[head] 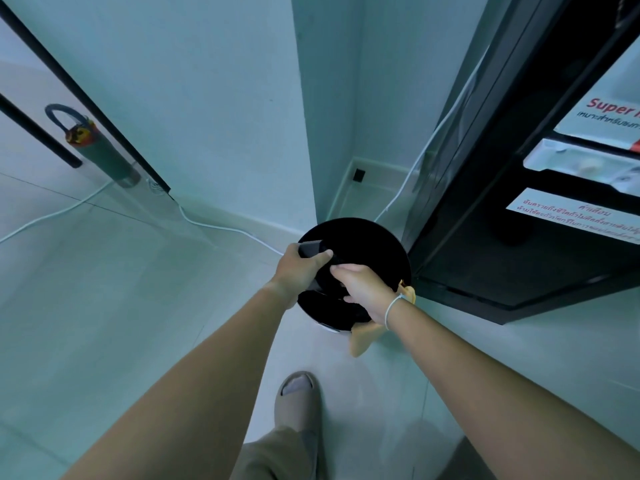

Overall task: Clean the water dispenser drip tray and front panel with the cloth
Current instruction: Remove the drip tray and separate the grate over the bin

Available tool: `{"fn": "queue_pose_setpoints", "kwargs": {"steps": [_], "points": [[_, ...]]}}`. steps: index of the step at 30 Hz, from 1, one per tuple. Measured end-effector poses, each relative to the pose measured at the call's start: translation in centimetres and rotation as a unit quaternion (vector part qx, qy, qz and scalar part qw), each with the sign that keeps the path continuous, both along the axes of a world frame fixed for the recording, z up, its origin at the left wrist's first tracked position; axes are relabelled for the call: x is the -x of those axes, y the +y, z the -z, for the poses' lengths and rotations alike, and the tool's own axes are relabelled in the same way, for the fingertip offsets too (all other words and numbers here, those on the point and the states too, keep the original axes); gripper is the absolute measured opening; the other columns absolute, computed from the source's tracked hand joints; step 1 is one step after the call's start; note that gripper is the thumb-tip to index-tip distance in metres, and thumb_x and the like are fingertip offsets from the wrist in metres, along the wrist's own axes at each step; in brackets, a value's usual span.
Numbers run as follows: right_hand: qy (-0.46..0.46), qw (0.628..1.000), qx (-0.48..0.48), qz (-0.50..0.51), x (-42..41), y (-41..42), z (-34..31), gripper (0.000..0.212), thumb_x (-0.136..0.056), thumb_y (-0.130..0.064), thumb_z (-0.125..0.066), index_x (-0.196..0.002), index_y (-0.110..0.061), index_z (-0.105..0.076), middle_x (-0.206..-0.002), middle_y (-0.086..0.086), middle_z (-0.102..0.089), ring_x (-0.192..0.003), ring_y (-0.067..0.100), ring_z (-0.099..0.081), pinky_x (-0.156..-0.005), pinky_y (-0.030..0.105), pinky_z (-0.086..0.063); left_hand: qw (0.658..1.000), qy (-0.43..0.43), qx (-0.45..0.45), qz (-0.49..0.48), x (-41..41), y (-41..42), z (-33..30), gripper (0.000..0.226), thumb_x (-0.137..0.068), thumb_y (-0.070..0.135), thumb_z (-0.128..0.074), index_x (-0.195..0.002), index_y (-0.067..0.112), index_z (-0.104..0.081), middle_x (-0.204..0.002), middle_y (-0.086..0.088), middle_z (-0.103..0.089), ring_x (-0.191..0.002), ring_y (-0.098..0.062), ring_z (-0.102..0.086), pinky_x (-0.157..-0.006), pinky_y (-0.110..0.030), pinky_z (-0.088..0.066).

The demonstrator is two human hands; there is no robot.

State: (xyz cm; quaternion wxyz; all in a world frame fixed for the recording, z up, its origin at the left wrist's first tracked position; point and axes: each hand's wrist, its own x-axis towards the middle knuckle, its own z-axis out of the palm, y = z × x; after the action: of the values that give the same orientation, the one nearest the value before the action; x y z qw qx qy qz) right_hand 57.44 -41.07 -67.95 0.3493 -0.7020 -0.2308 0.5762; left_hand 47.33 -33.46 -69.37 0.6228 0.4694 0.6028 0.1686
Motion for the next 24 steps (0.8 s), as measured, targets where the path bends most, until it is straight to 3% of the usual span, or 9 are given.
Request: {"fn": "queue_pose_setpoints", "kwargs": {"steps": [4, 9, 16, 20, 24], "points": [[0.054, 0.997, 0.011, 0.05, -0.4, 0.2, 0.6, 0.041, -0.095, -0.033, -0.046, -0.13, -0.013, -0.051, -0.134, 0.006, -0.052, -0.125, 0.023, -0.046, -0.1, 0.036, -0.041, 0.998, -0.03, 0.032, 0.034, -0.2, -0.3, -0.6, 0.036, -0.088, 0.034, -0.065, -0.115, 0.016, -0.05, -0.108, -0.003, -0.059, -0.092, -0.019, -0.061, -0.078, -0.033, -0.055], [0.098, 0.992, 0.01, 0.081, -0.7, 0.1, 1.0, 0.044, -0.093, -0.039, -0.047, -0.13, -0.015, -0.051, -0.137, 0.006, -0.051, -0.128, 0.023, -0.046, -0.097, 0.035, -0.039, 0.993, -0.031, 0.058, 0.1, 0.2, -0.3, -0.9, 0.026, -0.09, 0.037, -0.06, -0.113, 0.029, -0.05, -0.114, 0.002, -0.061, -0.107, -0.023, -0.058, -0.079, -0.039, -0.047], [0.119, 0.991, 0.018, 0.054, -1.2, -0.4, 1.5, 0.041, -0.09, -0.039, -0.053, -0.123, -0.014, -0.055, -0.127, 0.006, -0.058, -0.121, 0.02, -0.051, -0.104, 0.036, -0.032, 0.987, -0.079, 0.096, 0.107, 0.7, 0.0, -1.1, 0.003, -0.095, 0.024, -0.055, -0.098, 0.023, -0.054, -0.102, -0.005, -0.061, -0.09, -0.026, -0.062, -0.068, -0.041, -0.056], [0.11, 0.993, 0.018, 0.045, -1.8, -0.5, 1.9, 0.028, -0.087, -0.04, -0.056, -0.102, -0.018, -0.062, -0.108, 0.001, -0.065, -0.11, 0.018, -0.055, -0.103, 0.034, -0.035, 0.984, -0.092, 0.103, 0.112, 0.5, -0.2, -1.0, 0.004, -0.096, 0.022, -0.054, -0.099, 0.021, -0.053, -0.1, -0.004, -0.061, -0.088, -0.025, -0.062, -0.065, -0.04, -0.056], [0.122, 0.99, 0.0, 0.069, -2.0, -0.5, 2.3, 0.037, -0.086, -0.038, -0.057, -0.114, -0.013, -0.061, -0.117, 0.009, -0.064, -0.114, 0.02, -0.056, -0.106, 0.036, -0.037, 0.981, -0.104, 0.117, 0.112, 0.1, -0.3, -1.2, 0.008, -0.096, 0.022, -0.054, -0.103, 0.019, -0.053, -0.098, -0.006, -0.061, -0.085, -0.026, -0.062, -0.067, -0.042, -0.057]]}}
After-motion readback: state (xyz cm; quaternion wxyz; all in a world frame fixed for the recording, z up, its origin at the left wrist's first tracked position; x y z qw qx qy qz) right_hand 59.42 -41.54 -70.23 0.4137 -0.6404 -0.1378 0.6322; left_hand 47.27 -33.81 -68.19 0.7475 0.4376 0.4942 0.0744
